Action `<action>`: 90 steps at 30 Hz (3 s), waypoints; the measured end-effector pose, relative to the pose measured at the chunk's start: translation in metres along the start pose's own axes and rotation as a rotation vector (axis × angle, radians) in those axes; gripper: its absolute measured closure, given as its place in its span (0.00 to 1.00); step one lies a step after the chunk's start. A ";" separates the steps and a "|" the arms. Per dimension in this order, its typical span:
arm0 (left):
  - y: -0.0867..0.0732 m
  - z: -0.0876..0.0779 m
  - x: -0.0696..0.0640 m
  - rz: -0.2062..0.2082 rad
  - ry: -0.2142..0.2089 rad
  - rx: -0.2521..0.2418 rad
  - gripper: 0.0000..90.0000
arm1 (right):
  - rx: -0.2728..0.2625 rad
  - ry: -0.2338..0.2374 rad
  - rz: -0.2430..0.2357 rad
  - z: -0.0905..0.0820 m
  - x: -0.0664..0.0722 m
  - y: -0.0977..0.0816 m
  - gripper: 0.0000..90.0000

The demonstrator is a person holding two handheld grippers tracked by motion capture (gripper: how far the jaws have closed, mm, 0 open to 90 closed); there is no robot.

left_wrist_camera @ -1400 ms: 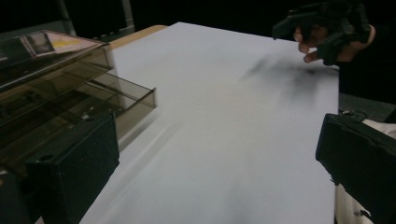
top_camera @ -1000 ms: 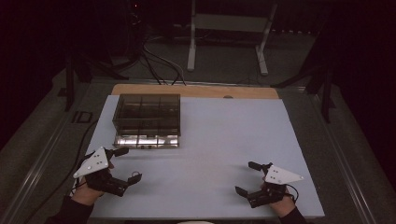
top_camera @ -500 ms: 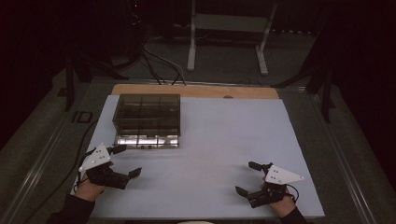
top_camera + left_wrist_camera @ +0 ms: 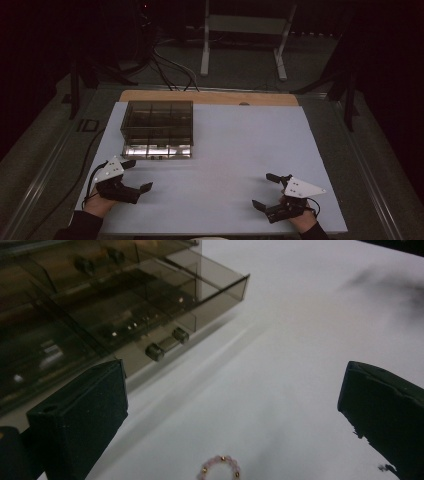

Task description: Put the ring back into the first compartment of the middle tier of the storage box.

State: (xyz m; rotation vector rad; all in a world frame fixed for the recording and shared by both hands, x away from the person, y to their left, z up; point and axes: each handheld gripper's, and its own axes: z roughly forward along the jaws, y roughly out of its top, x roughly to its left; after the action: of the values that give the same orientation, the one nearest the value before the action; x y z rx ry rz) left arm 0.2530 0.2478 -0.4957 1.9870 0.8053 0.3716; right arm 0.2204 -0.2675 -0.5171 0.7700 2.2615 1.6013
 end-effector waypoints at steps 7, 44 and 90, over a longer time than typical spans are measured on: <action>-0.007 0.004 0.000 -0.034 0.041 0.046 0.01 | 0.001 -0.002 -0.002 0.000 0.000 0.000 0.00; -0.017 0.019 0.003 -0.086 0.093 0.305 0.67 | 0.007 0.002 -0.002 0.001 0.000 -0.001 0.00; -0.011 0.024 -0.003 -0.021 0.085 0.376 1.00 | 0.008 -0.009 0.000 0.001 0.000 0.000 0.00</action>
State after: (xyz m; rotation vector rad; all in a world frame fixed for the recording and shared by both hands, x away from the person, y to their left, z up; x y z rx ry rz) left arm 0.2594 0.2340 -0.5176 2.3199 1.0078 0.3106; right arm 0.2211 -0.2668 -0.5176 0.7773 2.2628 1.5860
